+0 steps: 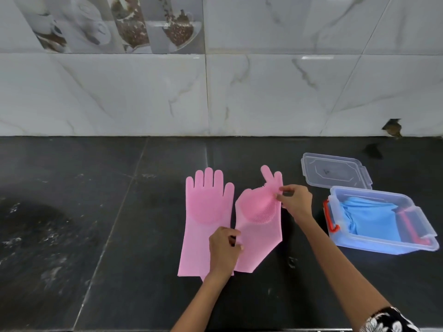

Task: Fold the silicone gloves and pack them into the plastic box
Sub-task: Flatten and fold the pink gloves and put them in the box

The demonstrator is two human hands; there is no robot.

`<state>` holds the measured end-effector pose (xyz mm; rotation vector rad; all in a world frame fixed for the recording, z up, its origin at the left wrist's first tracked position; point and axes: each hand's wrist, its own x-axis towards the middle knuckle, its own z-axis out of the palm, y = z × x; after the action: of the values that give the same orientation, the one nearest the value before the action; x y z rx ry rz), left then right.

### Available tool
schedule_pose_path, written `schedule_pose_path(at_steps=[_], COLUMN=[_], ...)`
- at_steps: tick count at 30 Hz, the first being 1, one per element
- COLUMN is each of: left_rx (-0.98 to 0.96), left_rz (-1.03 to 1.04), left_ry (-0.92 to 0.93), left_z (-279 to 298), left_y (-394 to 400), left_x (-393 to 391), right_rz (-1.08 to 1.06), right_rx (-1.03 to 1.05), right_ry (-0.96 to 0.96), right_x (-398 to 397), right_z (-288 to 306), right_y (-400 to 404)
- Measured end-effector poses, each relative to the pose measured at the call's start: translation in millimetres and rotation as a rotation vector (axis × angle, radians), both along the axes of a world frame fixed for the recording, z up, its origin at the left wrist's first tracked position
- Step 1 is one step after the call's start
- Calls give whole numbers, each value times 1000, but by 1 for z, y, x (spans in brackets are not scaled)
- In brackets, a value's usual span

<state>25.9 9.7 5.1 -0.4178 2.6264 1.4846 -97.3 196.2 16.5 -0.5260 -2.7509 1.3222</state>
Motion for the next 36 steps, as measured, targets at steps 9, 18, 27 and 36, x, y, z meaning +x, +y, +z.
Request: schedule_pose_path(at_steps=[9, 18, 27, 36], left_rx=[-65, -98, 57, 444], left_rz=[-92, -105, -91, 79], left_ry=[40, -90, -149, -311], left_z=[-2, -10, -2, 0], left_y=[12, 17, 6, 8], left_x=[1, 4, -10, -14], right_rz=[72, 125, 128, 11], right_rx=[183, 120, -134, 24], right_ry=[217, -233, -311, -298], right_x=[3, 54, 102, 94], right_z=[7, 6, 11, 10], right_y=[4, 12, 22, 20])
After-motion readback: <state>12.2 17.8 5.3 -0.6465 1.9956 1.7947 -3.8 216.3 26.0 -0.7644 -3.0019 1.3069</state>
